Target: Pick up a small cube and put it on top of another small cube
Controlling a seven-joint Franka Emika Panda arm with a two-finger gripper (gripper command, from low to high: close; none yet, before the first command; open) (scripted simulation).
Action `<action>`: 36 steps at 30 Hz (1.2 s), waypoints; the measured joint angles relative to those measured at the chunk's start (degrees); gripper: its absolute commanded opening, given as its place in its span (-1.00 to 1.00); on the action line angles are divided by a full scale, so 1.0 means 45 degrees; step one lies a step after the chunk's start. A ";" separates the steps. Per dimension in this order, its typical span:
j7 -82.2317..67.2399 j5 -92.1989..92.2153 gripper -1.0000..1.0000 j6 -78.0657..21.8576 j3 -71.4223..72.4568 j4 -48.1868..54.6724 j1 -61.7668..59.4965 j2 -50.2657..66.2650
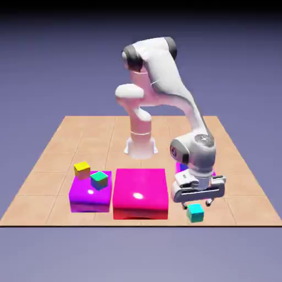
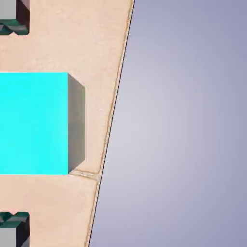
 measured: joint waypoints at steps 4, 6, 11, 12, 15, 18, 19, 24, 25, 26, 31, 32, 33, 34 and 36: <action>-0.0387 0.0541 -1.00 -0.0685 0.0471 -0.0215 -0.0356 -0.0920; -0.0773 0.1082 -1.00 -0.1376 0.0941 -0.0431 -0.0713 -0.1843; -0.1708 0.0139 -1.00 -0.2384 0.1500 0.0018 -0.1451 -0.1867; -0.2246 -0.0245 -1.00 -0.2762 0.1409 0.0187 -0.1639 -0.2082; -0.2650 -0.0191 -1.00 -0.3542 0.0209 -0.0233 -0.2405 -0.3441; -0.2019 0.0712 -1.00 -0.3748 -0.1174 -0.1153 -0.3002 -0.4766; -0.1809 0.1013 -1.00 -0.3816 -0.1635 -0.1460 -0.3195 -0.5208; -0.0758 0.2518 -1.00 -0.4159 -0.3926 -0.2994 -0.4518 -0.7416; -0.0548 0.2819 -1.00 -0.4227 -0.4431 -0.3300 -0.4768 -0.7857; -0.0338 0.3120 -1.00 -0.4296 -0.4876 -0.3607 -0.4855 -0.8298; 0.0246 0.4193 -1.00 -0.4733 -0.6835 -0.4789 -0.5469 -1.0241; 0.0246 0.4193 -1.00 -0.4733 -0.6836 -0.4789 -0.5469 -1.0242; 0.0154 0.4314 -1.00 -0.4181 -0.6847 -0.4941 -0.5457 -0.9833; 0.0062 0.4434 -1.00 -0.3628 -0.6859 -0.5093 -0.5446 -0.9424; -0.0120 0.4673 -1.00 -0.2521 -0.6884 -0.5398 -0.5413 -0.8606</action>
